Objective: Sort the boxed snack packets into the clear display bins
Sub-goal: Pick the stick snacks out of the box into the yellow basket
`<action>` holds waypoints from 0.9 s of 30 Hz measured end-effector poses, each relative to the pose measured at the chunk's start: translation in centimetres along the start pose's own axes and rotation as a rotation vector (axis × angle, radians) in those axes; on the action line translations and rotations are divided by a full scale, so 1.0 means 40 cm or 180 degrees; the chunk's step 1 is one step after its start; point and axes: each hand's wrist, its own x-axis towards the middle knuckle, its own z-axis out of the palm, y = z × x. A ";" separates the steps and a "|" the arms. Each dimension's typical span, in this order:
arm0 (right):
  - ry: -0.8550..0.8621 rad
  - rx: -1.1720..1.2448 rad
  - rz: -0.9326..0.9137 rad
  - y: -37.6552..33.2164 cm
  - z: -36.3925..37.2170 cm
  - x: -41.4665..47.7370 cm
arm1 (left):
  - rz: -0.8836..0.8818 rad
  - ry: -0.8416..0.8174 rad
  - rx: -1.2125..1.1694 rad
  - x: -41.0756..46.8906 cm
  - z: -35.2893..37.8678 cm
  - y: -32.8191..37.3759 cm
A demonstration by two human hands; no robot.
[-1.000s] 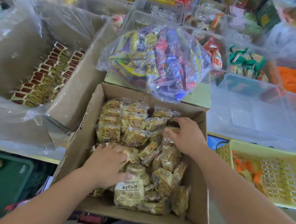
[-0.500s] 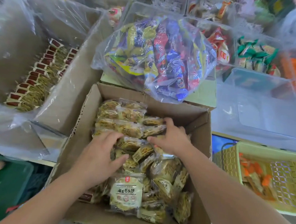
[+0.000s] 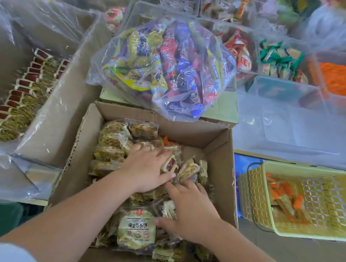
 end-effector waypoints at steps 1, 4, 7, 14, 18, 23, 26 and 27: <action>-0.0120 0.0052 -0.0007 0.005 -0.014 0.003 | -0.0023 -0.0063 0.0049 0.006 0.006 0.004; 0.0044 0.0380 -0.0119 0.027 -0.084 0.010 | -0.0001 -0.0088 -0.0043 0.001 0.009 0.005; 0.1275 0.0918 0.0144 0.069 -0.172 0.054 | 0.0165 0.0003 -0.0157 -0.046 0.014 -0.006; 0.0470 0.1324 0.0856 0.136 -0.216 0.321 | 0.0316 0.0003 -0.0472 -0.175 0.040 -0.030; 0.0150 0.1099 0.1105 0.135 -0.126 0.409 | 0.0407 -0.0026 -0.0817 -0.218 0.046 -0.034; 0.0371 0.2213 0.1551 0.115 -0.081 0.465 | 0.0361 0.0275 -0.1220 -0.245 0.045 -0.040; 0.0249 0.2981 0.1605 0.102 -0.081 0.476 | 0.0159 0.0979 -0.1207 -0.231 0.028 -0.049; 0.0218 0.3126 0.1605 0.100 -0.077 0.480 | -0.0031 0.1143 -0.1096 -0.217 0.016 -0.057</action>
